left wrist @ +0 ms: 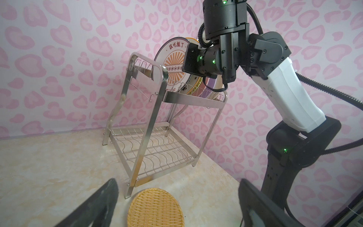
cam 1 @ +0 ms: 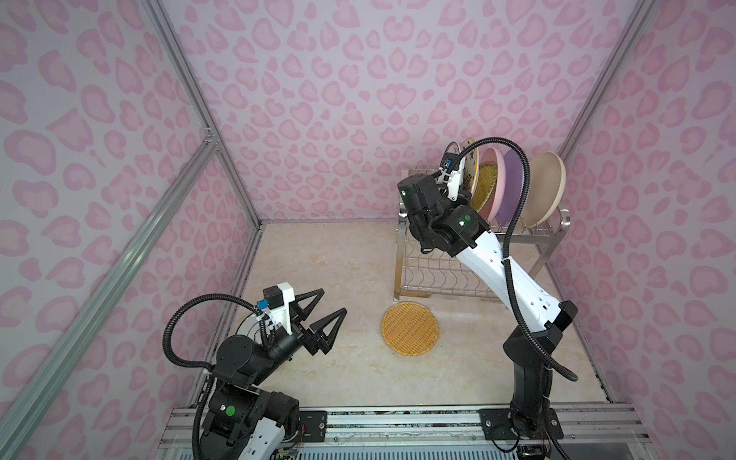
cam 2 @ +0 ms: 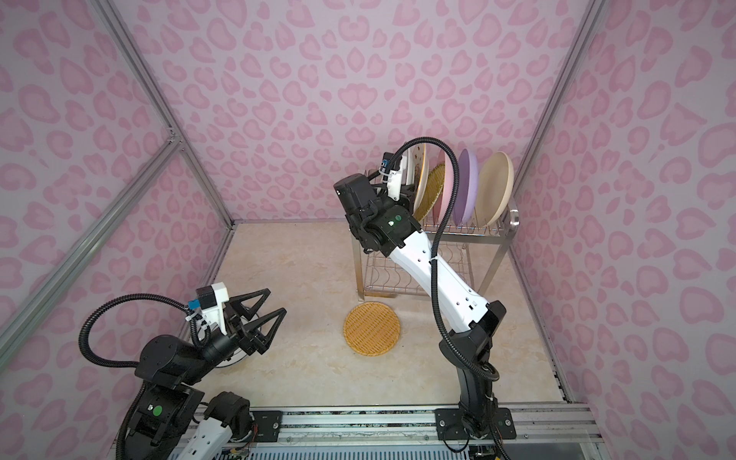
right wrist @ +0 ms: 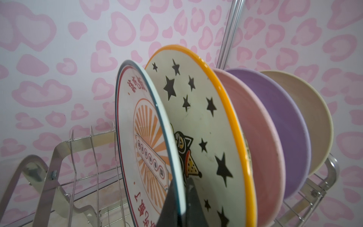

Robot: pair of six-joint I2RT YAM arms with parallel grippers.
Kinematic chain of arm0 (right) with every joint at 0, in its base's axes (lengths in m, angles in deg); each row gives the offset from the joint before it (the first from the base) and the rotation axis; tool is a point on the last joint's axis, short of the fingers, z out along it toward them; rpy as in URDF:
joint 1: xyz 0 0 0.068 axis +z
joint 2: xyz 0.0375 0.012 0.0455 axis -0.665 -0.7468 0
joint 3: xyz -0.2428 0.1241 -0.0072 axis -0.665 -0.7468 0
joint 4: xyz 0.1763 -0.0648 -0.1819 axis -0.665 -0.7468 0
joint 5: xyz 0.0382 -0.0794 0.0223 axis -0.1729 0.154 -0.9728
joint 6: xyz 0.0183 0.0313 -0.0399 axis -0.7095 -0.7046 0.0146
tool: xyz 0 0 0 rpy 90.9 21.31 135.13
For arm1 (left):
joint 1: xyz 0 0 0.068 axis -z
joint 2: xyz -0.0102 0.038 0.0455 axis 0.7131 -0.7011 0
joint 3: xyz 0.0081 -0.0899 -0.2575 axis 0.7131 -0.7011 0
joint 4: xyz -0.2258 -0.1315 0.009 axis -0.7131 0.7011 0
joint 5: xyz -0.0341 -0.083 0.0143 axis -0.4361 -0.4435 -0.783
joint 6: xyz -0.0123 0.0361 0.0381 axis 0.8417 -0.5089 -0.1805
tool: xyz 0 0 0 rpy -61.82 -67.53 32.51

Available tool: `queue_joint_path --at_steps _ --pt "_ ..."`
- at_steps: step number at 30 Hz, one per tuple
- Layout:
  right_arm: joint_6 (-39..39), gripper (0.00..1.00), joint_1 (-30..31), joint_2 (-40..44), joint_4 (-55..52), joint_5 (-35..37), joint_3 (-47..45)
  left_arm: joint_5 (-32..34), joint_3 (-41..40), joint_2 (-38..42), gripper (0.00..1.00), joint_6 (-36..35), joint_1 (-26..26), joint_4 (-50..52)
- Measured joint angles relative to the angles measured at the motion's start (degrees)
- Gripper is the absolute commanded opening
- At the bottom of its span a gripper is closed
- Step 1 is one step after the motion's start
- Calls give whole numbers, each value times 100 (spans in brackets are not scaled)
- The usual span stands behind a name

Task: Load plates into a dish rack
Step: Place the plate on the dish rack, then pick up the plate from the middle-left of the table.

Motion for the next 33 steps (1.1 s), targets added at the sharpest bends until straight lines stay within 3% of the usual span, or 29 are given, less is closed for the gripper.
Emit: queue_joint_path --at_steps 8,18,22,23,24,25,26,33 --pt "-157 16 79 -31 -260 -129 -22 0 0 -4 97 0 0 0" --pt "-293 25 208 -13 -470 -455 -114 0 0 -4 97 0 0 0" --pt "-341 42 229 149 -481 -468 -203 0 0 -4 97 0 0 0" --pt "-343 52 247 195 -479 -468 -216 0 0 -4 97 0 0 0" --pt "-354 55 258 225 -472 -466 -225 0 0 -4 97 0 0 0" --pt "-337 86 275 262 -463 -457 -232 0 0 -4 97 0 0 0" --pt "-348 99 297 286 -422 -472 -236 0 0 -4 97 0 0 0" --pt "-234 99 385 304 -306 -629 -214 4 0 -15 97 0 0 0"
